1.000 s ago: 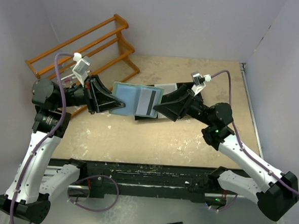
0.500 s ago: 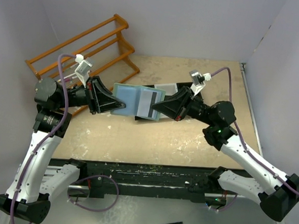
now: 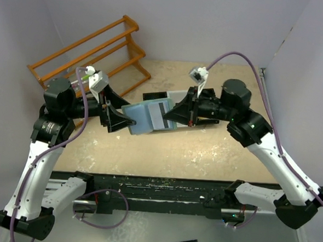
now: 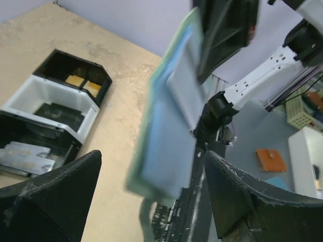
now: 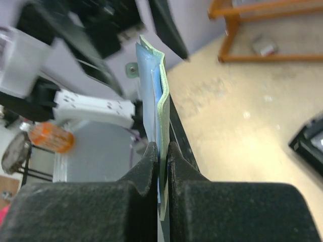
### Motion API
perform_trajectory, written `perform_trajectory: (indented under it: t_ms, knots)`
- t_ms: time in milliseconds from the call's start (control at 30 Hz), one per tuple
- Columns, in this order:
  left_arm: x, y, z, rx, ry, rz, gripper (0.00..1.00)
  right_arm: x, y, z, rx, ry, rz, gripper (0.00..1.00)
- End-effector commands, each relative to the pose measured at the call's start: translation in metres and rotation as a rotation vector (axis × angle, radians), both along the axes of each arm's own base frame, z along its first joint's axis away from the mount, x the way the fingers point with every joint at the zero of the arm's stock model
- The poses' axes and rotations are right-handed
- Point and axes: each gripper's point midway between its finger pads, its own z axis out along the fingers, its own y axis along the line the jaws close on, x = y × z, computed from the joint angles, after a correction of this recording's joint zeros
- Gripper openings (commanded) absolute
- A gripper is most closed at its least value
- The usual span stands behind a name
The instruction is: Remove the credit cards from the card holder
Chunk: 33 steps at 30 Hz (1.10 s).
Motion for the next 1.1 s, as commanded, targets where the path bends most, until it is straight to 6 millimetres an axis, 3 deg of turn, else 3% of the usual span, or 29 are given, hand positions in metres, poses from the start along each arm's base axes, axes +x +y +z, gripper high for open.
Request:
perform_trajectory:
  t_ms: [0, 167, 267, 433, 567, 833, 967, 1067]
  knots:
    - [-0.017, 0.005, 0.016, 0.084, -0.247, -0.077, 0.86, -0.003, -0.009, -0.071, -0.283, 0.075, 0.059, 0.0]
    - [-0.02, 0.004, 0.006, 0.112, -0.245, -0.135, 0.83, -0.003, 0.003, -0.085, -0.32, 0.109, 0.128, 0.0]
    - [-0.015, 0.002, -0.012, 0.125, -0.195, -0.156, 0.8, -0.008, 0.016, -0.089, -0.345, 0.107, 0.181, 0.0]
    - [-0.001, 0.0, -0.045, 0.15, -0.091, -0.163, 0.77, -0.017, 0.037, -0.088, -0.38, 0.078, 0.263, 0.0]
    - [0.004, 0.0, -0.056, 0.162, -0.058, -0.162, 0.77, -0.025, 0.049, -0.085, -0.389, 0.053, 0.322, 0.0]
    - [-0.02, -0.003, -0.066, 0.129, 0.046, -0.292, 0.75, -0.03, 0.061, -0.081, -0.394, 0.039, 0.377, 0.0]
    - [-0.024, -0.005, -0.072, 0.109, 0.095, -0.324, 0.63, -0.029, 0.068, -0.08, -0.4, 0.032, 0.391, 0.0]
    - [-0.023, -0.006, -0.074, 0.101, 0.114, -0.327, 0.44, -0.029, 0.074, -0.079, -0.401, 0.029, 0.401, 0.0]
